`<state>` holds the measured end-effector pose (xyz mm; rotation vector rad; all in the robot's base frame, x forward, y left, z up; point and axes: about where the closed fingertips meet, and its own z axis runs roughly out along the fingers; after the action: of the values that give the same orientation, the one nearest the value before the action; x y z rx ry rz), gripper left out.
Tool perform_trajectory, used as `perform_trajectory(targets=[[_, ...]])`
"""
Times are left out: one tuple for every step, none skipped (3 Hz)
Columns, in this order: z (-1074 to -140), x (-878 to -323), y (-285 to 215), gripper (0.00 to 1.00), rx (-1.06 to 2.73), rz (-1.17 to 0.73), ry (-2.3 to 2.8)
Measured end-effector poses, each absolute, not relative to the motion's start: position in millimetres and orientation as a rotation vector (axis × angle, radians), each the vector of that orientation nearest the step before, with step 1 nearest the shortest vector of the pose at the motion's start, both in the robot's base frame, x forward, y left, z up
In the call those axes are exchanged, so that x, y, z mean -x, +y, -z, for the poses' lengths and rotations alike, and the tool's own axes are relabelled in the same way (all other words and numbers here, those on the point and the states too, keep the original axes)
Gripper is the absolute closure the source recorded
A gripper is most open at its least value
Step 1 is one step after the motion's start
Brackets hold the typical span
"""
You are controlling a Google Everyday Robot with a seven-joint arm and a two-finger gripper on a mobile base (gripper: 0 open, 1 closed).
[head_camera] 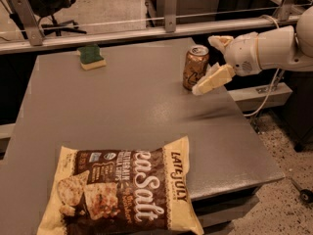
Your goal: Move orange can near brown chip bag
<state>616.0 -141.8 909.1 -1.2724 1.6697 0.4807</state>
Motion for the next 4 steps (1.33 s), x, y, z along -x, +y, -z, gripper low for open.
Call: perform_trajectory(targets=[[-905, -643, -130, 0.00, 1.197, -0.555, 1.598], [-897, -659, -116, 0.17, 1.140, -0.637, 1.577], [-894, -664, -112, 0.41, 1.102, -0.701, 1.588], [-910, -652, -108, 0.64, 1.103, -0.774, 1.577]])
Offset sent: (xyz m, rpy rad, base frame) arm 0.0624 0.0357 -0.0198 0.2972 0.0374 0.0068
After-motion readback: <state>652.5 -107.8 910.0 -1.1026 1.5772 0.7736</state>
